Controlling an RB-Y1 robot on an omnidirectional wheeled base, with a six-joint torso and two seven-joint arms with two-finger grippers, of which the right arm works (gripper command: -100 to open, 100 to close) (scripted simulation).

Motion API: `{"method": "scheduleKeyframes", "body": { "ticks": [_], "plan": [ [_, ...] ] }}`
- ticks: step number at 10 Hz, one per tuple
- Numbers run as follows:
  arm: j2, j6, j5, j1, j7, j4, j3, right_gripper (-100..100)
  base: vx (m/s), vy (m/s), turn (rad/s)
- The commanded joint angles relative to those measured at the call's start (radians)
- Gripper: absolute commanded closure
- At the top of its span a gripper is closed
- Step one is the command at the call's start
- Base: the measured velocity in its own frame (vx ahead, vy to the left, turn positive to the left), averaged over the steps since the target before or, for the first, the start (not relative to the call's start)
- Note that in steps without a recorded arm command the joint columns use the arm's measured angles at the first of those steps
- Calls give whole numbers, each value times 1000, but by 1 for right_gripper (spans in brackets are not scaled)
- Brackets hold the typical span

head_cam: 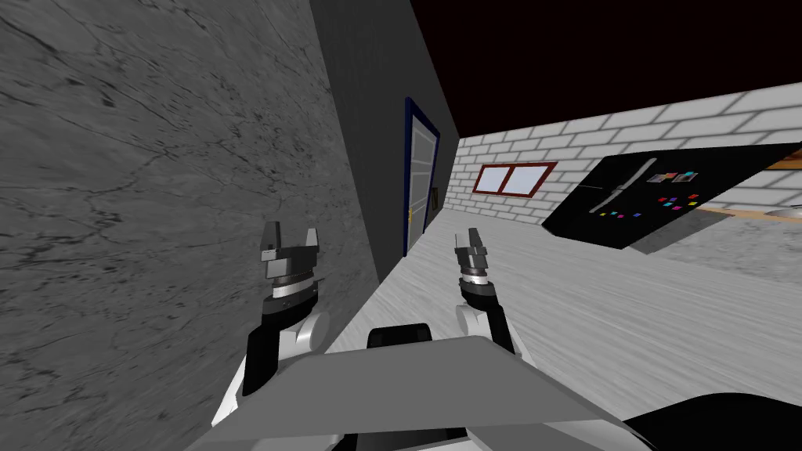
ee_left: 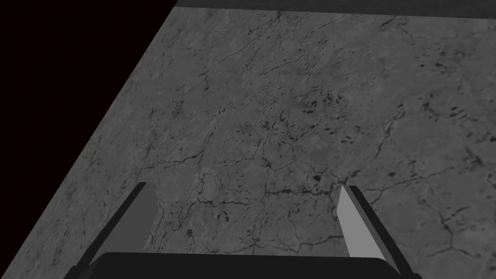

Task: Pull the door open

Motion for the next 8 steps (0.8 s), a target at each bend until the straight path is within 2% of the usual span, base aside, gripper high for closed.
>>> {"method": "scheduleKeyframes", "body": {
  "ticks": [1, 4, 8],
  "plan": [
    [-5, -5, -14, -8, -16, 22, 1, -100, 77, -46, 186],
    [-15, -18, -45, -27, -52, 70, 2, -100, 112, -120, 220],
    [-30, -39, -100, -60, -115, 156, 4, -100, 141, -161, 265]
  ]
}}
